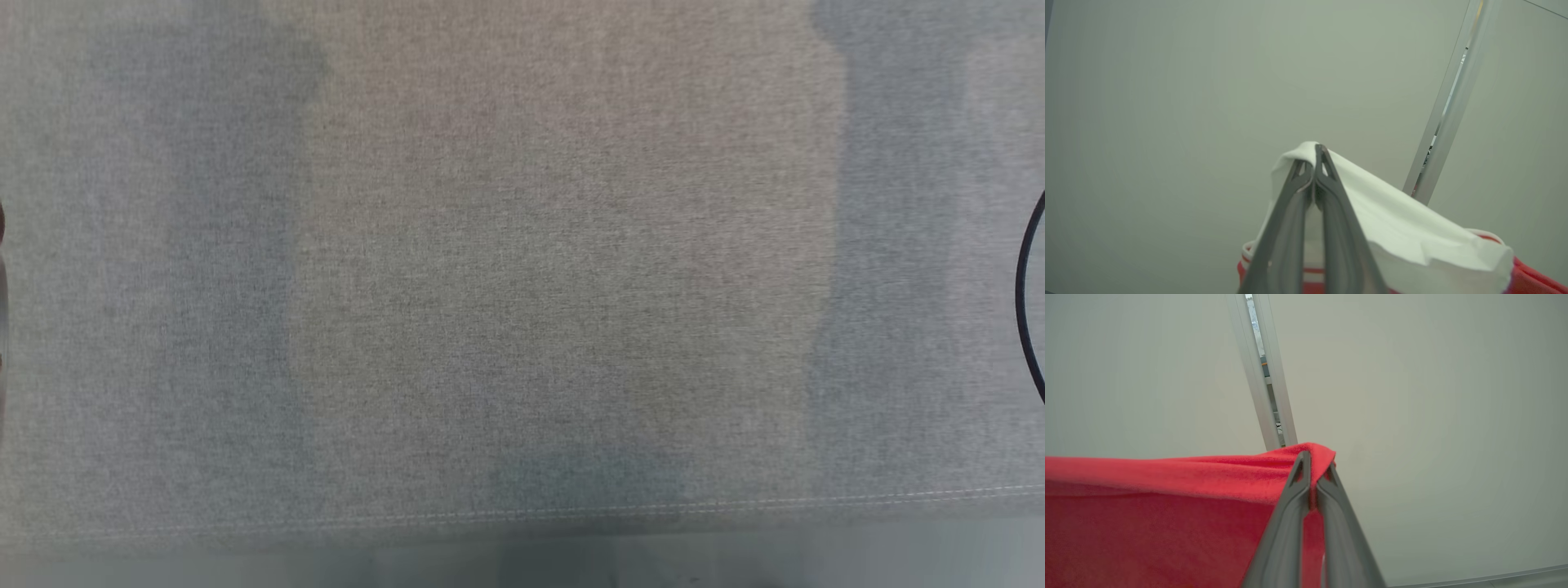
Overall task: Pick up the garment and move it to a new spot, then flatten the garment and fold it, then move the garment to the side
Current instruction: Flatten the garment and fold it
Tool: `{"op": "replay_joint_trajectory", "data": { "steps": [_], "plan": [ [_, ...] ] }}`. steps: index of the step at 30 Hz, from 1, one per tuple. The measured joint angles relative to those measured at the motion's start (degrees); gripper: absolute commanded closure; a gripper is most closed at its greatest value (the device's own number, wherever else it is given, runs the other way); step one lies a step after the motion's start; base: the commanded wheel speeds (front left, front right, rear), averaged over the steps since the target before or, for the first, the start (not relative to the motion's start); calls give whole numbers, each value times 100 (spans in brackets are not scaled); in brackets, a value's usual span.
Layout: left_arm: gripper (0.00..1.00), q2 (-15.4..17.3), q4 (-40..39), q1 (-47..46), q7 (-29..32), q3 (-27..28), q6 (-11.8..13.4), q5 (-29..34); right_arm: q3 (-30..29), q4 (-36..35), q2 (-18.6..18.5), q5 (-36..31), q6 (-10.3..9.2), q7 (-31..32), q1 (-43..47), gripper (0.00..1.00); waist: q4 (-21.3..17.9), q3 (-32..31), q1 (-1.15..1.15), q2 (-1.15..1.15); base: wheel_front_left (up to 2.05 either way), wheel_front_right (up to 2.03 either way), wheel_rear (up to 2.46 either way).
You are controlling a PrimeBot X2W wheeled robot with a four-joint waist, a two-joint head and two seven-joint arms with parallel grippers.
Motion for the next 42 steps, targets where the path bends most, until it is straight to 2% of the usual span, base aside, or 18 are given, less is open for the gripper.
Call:
{"op": "replay_joint_trajectory", "data": {
  "steps": [11,15,21,25,28,31,33,38,42],
  "plan": [
    [100,-86,382,-62,-77,260,-494,-35,88,694,-55,27,0,-300,-192,100,180,295,0,0,0,0,0],
    [100,-111,405,92,-91,326,-890,-207,316,932,-40,286,0,-325,-156,100,174,243,-1,0,0,0,0],
    [100,-118,404,1074,43,274,-1392,-371,990,1120,57,958,-2,-286,577,100,172,42,-1,0,0,0,0],
    [100,2,53,2012,68,237,-1547,-538,1695,814,146,1693,-2,-133,1301,100,142,-161,-1,0,0,0,0],
    [100,137,-426,2881,115,266,-1582,-673,2246,316,57,2391,-1,108,2065,100,110,-355,0,0,0,0,0],
    [100,271,-1118,3824,245,253,-1553,-784,2718,-390,-232,3121,-2,326,2844,100,75,-566,-1,0,0,0,0],
    [100,349,-1692,4497,346,223,-1385,-847,2965,-850,-455,3597,-2,454,3401,100,54,-715,-2,0,0,0,0],
    [100,673,-3470,6305,778,193,-722,-1054,3330,-1822,-988,4429,-2,699,4809,100,2,-1104,-2,0,0,0,0],
    [100,989,-4911,7788,1050,255,-97,-1283,3420,-2426,-1173,4952,-2,932,5789,100,-53,-1404,-2,0,0,0,0]
  ]
}}
